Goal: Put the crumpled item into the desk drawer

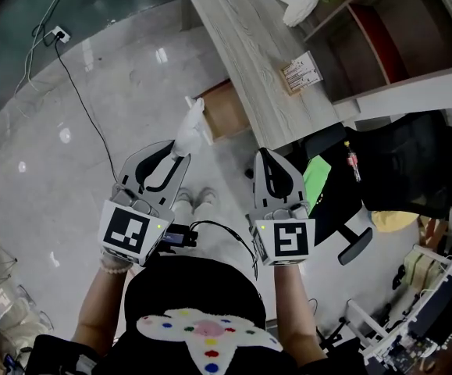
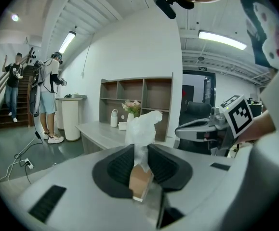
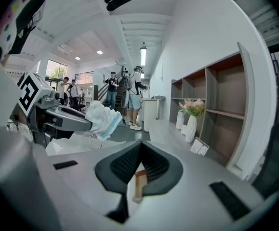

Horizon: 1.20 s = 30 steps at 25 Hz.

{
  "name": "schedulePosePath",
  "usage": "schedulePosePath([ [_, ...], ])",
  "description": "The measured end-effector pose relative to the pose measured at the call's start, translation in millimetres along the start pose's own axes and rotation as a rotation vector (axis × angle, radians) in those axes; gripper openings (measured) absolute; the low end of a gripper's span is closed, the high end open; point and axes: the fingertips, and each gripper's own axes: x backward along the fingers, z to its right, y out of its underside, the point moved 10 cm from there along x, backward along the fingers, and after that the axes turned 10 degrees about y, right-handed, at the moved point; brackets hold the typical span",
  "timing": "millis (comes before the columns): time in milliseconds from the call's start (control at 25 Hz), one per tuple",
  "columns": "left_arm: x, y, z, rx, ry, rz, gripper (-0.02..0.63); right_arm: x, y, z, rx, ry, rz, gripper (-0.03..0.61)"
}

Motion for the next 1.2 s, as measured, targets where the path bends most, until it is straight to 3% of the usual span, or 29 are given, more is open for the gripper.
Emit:
schedulePosePath([
  [480,-23.9,30.3,-15.7,0.015,0.015,-0.060,0.098,-28.5,26.4,-4.2,-0.026,-0.020,-0.052,0.003],
  [1200,-66.8,100.6,-37.0,-0.009,0.061,-0.210,0.098,-59.4,95.8,-10.3,-0.056,-0.001,-0.138,0.003],
])
